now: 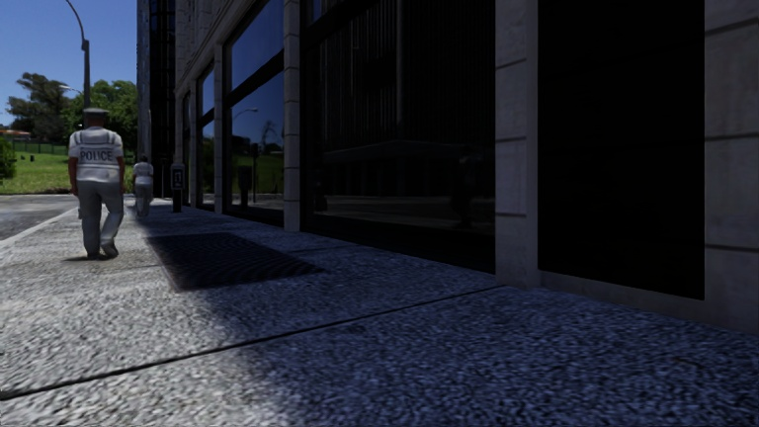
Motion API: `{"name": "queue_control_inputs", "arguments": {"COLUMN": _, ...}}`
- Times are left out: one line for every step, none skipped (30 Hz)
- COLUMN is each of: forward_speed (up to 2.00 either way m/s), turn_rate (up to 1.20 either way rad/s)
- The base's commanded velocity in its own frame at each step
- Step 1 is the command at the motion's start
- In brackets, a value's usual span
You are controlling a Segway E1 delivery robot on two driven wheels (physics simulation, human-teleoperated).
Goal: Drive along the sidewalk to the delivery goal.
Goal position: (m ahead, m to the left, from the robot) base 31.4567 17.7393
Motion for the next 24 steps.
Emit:
{"name": "queue_control_inputs", "arguments": {"forward_speed": 1.44, "turn_rate": 0.47}}
{"name": "queue_control_inputs", "arguments": {"forward_speed": 1.45, "turn_rate": 0.40}}
{"name": "queue_control_inputs", "arguments": {"forward_speed": 1.45, "turn_rate": 0.27}}
{"name": "queue_control_inputs", "arguments": {"forward_speed": 1.45, "turn_rate": 0.15}}
{"name": "queue_control_inputs", "arguments": {"forward_speed": 1.45, "turn_rate": 0.15}}
{"name": "queue_control_inputs", "arguments": {"forward_speed": 1.45, "turn_rate": 0.11}}
{"name": "queue_control_inputs", "arguments": {"forward_speed": 1.45, "turn_rate": 0.13}}
{"name": "queue_control_inputs", "arguments": {"forward_speed": 1.45, "turn_rate": 0.13}}
{"name": "queue_control_inputs", "arguments": {"forward_speed": 1.45, "turn_rate": 0.21}}
{"name": "queue_control_inputs", "arguments": {"forward_speed": 1.45, "turn_rate": 0.27}}
{"name": "queue_control_inputs", "arguments": {"forward_speed": 1.45, "turn_rate": 0.29}}
{"name": "queue_control_inputs", "arguments": {"forward_speed": 1.45, "turn_rate": 0.29}}
{"name": "queue_control_inputs", "arguments": {"forward_speed": 1.45, "turn_rate": 0.29}}
{"name": "queue_control_inputs", "arguments": {"forward_speed": 1.45, "turn_rate": 0.27}}
{"name": "queue_control_inputs", "arguments": {"forward_speed": 1.45, "turn_rate": 0.20}}
{"name": "queue_control_inputs", "arguments": {"forward_speed": 1.45, "turn_rate": 0.20}}
{"name": "queue_control_inputs", "arguments": {"forward_speed": 1.45, "turn_rate": 0.18}}
{"name": "queue_control_inputs", "arguments": {"forward_speed": 1.46, "turn_rate": 0.17}}
{"name": "queue_control_inputs", "arguments": {"forward_speed": 1.46, "turn_rate": 0.17}}
{"name": "queue_control_inputs", "arguments": {"forward_speed": 1.46, "turn_rate": 0.17}}
{"name": "queue_control_inputs", "arguments": {"forward_speed": 1.46, "turn_rate": 0.19}}
{"name": "queue_control_inputs", "arguments": {"forward_speed": 1.46, "turn_rate": 0.33}}
{"name": "queue_control_inputs", "arguments": {"forward_speed": 1.46, "turn_rate": 0.51}}
{"name": "queue_control_inputs", "arguments": {"forward_speed": 1.46, "turn_rate": 0.51}}
